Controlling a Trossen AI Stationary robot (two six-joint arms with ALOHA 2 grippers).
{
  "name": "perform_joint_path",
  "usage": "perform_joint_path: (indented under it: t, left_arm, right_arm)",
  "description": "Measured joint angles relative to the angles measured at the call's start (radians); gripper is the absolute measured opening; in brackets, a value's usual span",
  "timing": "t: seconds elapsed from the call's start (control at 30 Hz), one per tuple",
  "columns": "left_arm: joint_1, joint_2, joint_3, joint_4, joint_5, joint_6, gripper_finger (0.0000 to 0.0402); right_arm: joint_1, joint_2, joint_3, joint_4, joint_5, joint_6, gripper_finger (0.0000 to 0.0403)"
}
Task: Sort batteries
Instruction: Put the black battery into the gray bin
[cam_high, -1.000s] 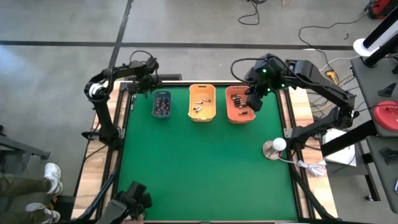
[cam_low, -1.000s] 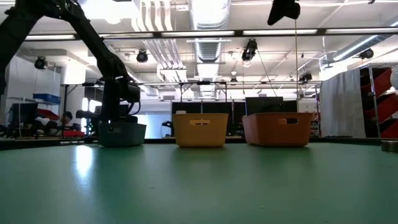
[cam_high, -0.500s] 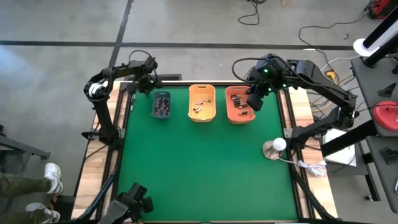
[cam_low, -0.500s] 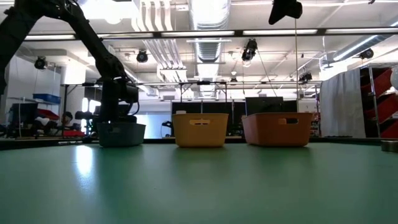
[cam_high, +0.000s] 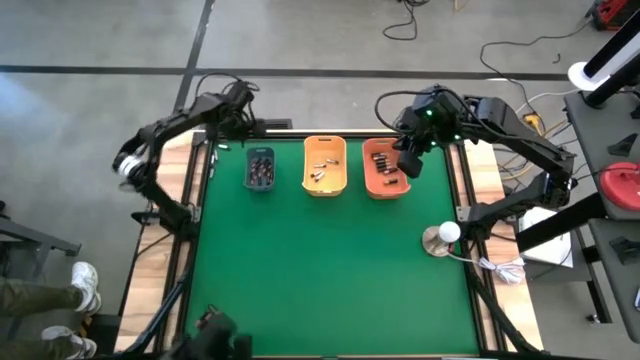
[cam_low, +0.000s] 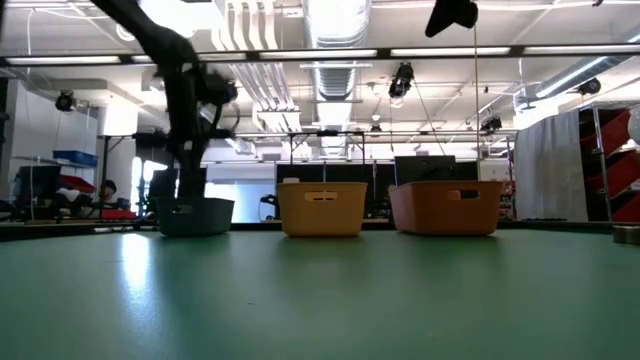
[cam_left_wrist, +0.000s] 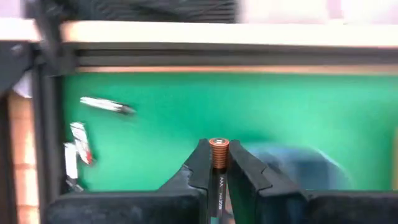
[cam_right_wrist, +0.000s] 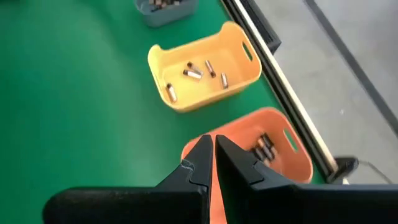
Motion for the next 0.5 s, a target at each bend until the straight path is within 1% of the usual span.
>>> perform_joint_path:
  t: [0.13, 0.2, 0.27, 0.37, 0.43, 0.5]
  left_arm:
    - [-0.159, -0.138, -0.019, -0.007, -0.039, -0.010, 0.0010]
    - [-0.239, -0.179, -0.034, -0.008, -0.062, -0.044, 0.0010]
    - [-0.302, -0.195, -0.055, 0.000, -0.079, -0.084, 0.0010]
    - [-0.342, -0.183, -0.110, 0.000, -0.092, -0.150, 0.0010]
    - [-0.346, -0.165, -0.147, 0.010, -0.104, -0.184, 0.0009]
    - [-0.346, -0.138, -0.188, 0.030, -0.108, -0.206, 0.0010]
  right_arm:
    - [0.001, 0.001, -0.060, 0.082, 0.000, -0.046, 0.0013]
    - [0.001, 0.001, -0.079, 0.116, 0.000, -0.061, 0.0013]
    - [0.001, 0.001, -0.086, 0.141, -0.003, -0.066, 0.0013]
    - [0.013, -0.001, -0.088, 0.145, -0.007, -0.052, 0.0013]
    - [0.033, -0.008, -0.088, 0.141, -0.010, -0.024, 0.0013]
    - [0.069, -0.022, -0.088, 0.124, -0.035, 0.016, 0.0013]
